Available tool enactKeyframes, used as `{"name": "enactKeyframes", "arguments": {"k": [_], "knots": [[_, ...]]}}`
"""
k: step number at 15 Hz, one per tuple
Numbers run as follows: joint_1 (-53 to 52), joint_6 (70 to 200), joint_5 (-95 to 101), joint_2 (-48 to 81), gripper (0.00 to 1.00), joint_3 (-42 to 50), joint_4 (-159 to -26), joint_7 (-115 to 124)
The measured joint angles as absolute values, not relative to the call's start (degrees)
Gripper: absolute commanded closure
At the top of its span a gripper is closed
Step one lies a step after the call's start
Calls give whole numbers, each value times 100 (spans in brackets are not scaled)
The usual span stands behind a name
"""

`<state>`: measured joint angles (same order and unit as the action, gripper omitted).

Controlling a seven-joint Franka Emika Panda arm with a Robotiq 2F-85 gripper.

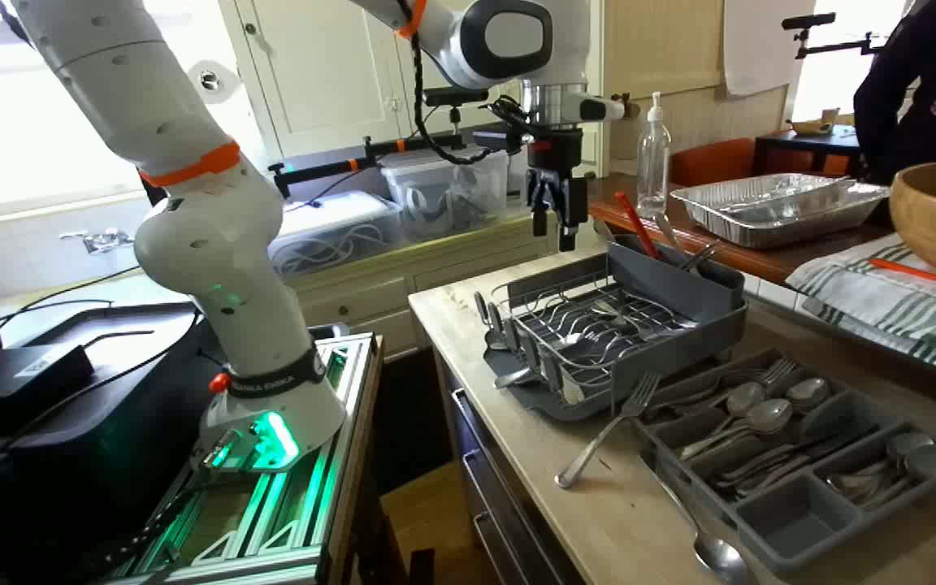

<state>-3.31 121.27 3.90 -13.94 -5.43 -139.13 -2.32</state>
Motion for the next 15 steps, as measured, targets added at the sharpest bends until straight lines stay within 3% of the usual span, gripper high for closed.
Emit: {"name": "enactKeyframes", "arguments": {"k": [8,15], "knots": [[-328,12461,393,-1395,0,-419,-13926,-592],[-164,12695,-158,-1225,0,758,-13932,-3184]]}}
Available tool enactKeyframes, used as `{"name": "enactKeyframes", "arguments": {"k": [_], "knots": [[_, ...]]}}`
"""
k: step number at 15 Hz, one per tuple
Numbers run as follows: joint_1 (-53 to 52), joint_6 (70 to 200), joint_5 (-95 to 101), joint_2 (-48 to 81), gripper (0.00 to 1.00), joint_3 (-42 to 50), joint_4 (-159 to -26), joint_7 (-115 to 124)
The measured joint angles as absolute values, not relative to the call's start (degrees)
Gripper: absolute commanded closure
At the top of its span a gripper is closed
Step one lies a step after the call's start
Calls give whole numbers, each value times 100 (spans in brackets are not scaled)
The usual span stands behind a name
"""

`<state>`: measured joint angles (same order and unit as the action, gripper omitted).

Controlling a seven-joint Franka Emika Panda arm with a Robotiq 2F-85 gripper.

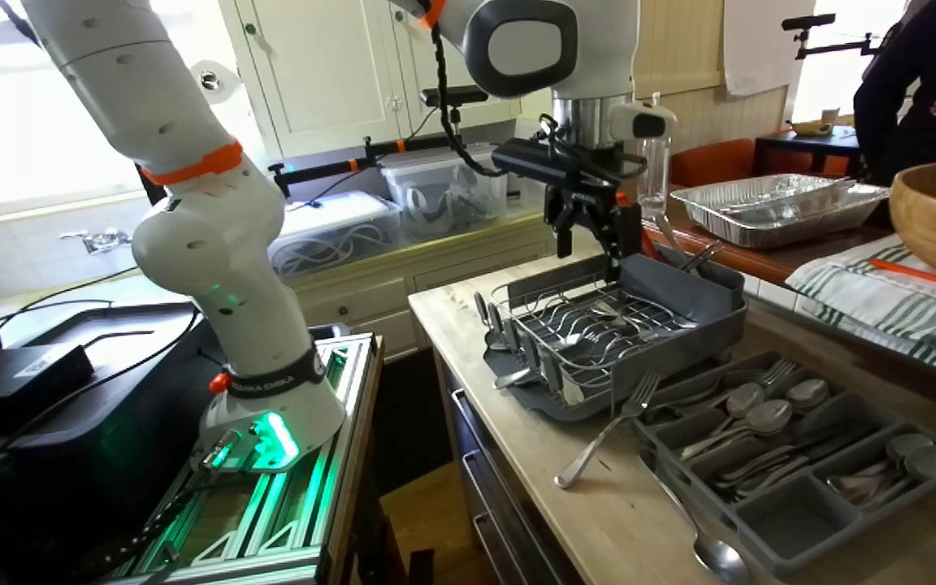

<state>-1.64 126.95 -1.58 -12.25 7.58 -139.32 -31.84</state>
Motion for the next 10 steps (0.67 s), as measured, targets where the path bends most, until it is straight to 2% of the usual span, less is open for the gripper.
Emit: {"name": "enactKeyframes", "arguments": {"k": [6,10], "knots": [[513,12549,-427,-603,0,1617,-13698,-4862],[873,12577,-1234,206,0,1752,-13214,-6254]]}}
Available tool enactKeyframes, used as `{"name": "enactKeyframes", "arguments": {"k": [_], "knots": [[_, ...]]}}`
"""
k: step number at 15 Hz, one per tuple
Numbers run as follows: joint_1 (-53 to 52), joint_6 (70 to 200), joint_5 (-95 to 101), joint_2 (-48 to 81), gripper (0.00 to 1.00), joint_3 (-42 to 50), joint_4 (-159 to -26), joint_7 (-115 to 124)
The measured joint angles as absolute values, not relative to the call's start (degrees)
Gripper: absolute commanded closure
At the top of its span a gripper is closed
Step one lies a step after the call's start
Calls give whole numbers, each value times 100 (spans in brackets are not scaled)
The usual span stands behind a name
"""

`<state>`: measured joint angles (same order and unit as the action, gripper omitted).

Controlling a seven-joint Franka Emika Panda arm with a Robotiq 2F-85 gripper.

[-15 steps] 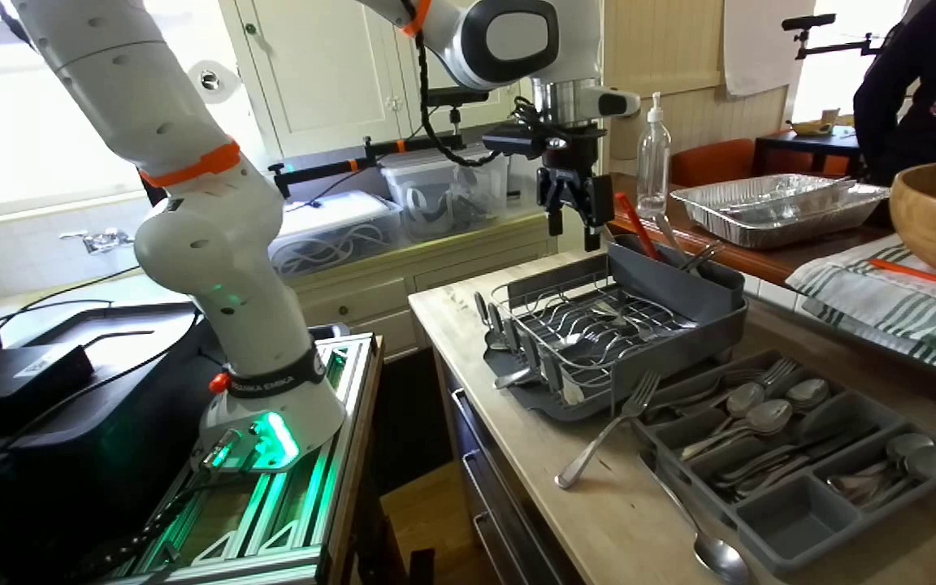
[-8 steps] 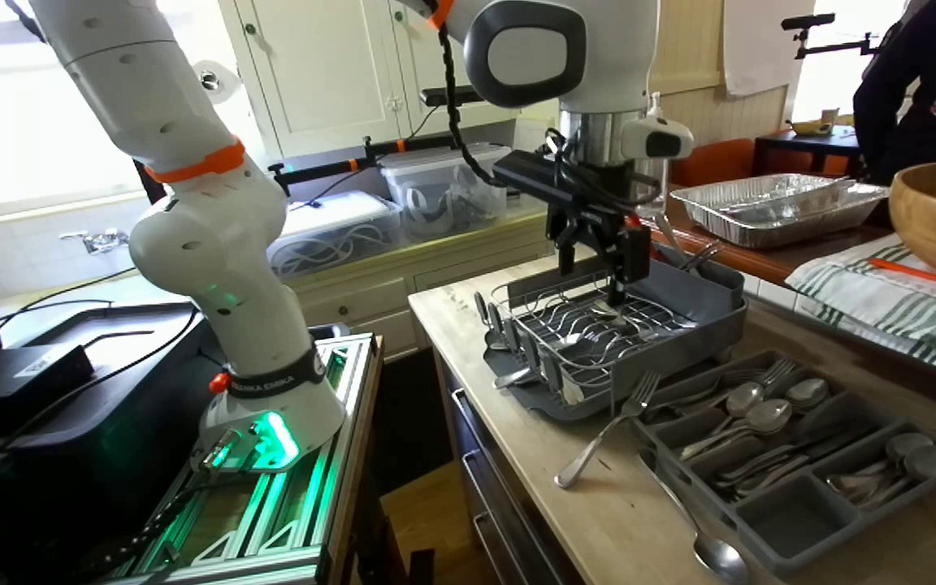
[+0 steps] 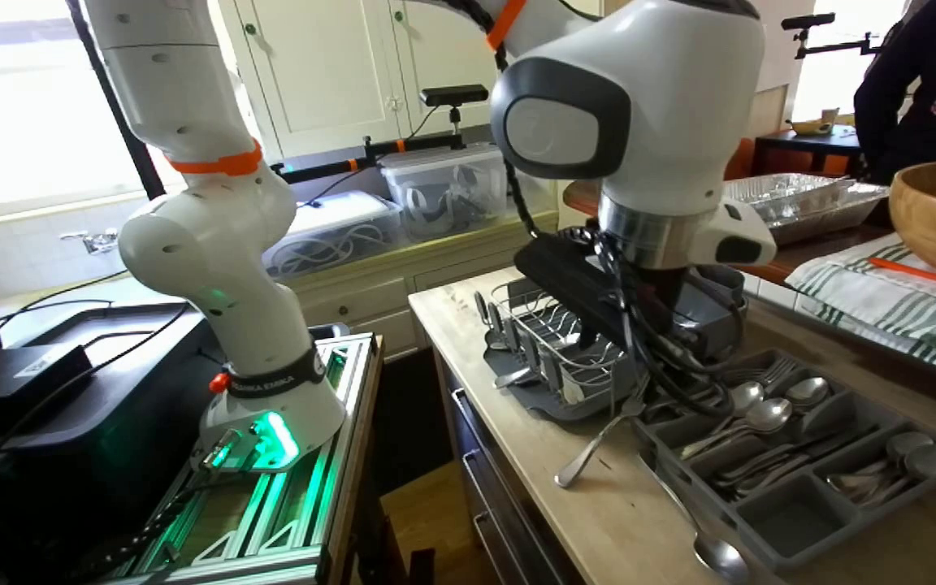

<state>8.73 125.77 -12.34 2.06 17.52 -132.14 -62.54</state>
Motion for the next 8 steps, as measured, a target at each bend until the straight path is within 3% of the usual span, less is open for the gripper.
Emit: {"name": "enactKeyframes", "arguments": {"k": [4,8], "knots": [[1083,12440,-1594,1047,0,1691,-12650,-6727],[1219,12438,-1607,1057,0,1463,-12608,-6758]]}}
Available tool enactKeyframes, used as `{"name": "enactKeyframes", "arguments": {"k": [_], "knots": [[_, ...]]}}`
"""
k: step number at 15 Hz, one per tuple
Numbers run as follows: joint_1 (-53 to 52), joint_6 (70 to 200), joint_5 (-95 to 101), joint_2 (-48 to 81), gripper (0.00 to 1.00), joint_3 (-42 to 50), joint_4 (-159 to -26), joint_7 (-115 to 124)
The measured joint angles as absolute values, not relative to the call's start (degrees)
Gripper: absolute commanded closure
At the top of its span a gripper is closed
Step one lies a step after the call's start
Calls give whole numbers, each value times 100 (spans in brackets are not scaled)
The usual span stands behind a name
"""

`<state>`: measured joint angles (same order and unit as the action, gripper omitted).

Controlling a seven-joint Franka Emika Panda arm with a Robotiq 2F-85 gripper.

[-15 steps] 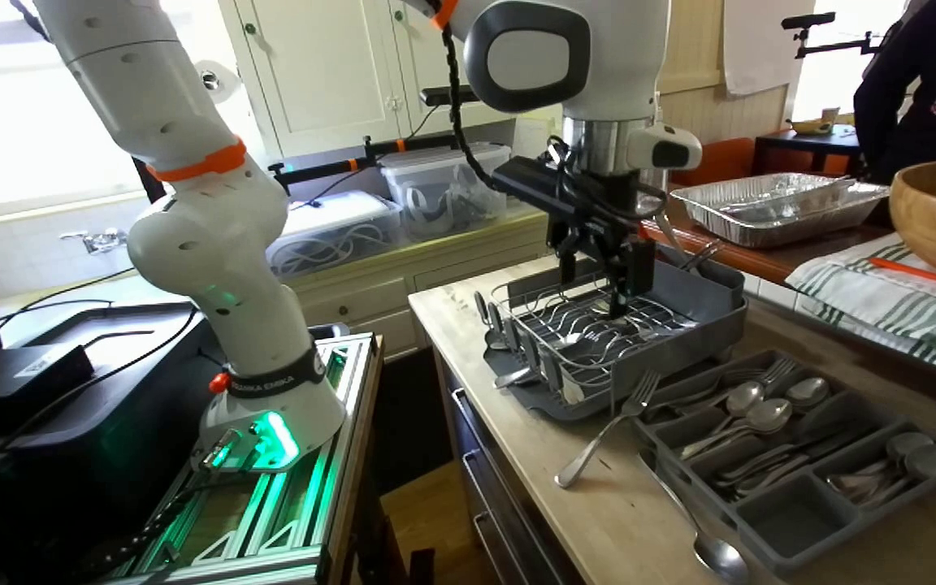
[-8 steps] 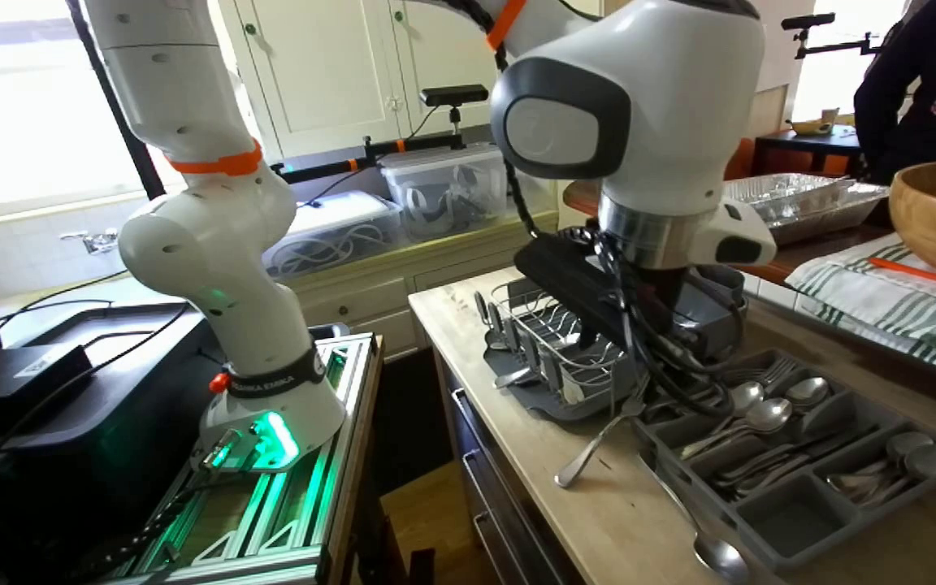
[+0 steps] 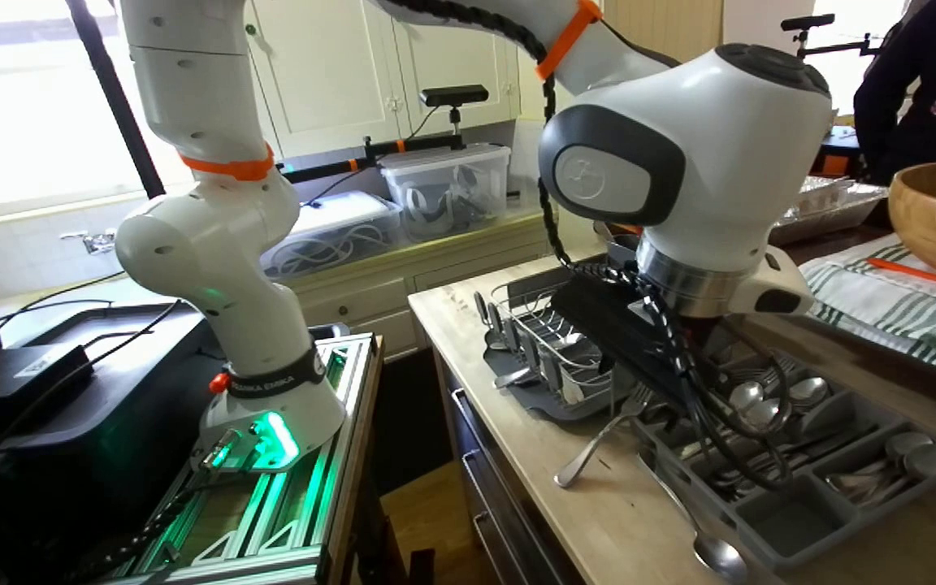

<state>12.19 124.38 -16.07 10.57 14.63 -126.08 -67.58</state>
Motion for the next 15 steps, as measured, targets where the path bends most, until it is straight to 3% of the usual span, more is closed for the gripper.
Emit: {"name": "enactKeyframes", "arguments": {"k": [7,15], "knots": [[1344,12470,-1851,541,0,1224,-13470,-7360],[1605,12471,-3043,842,0,1226,-13822,-8451]]}}
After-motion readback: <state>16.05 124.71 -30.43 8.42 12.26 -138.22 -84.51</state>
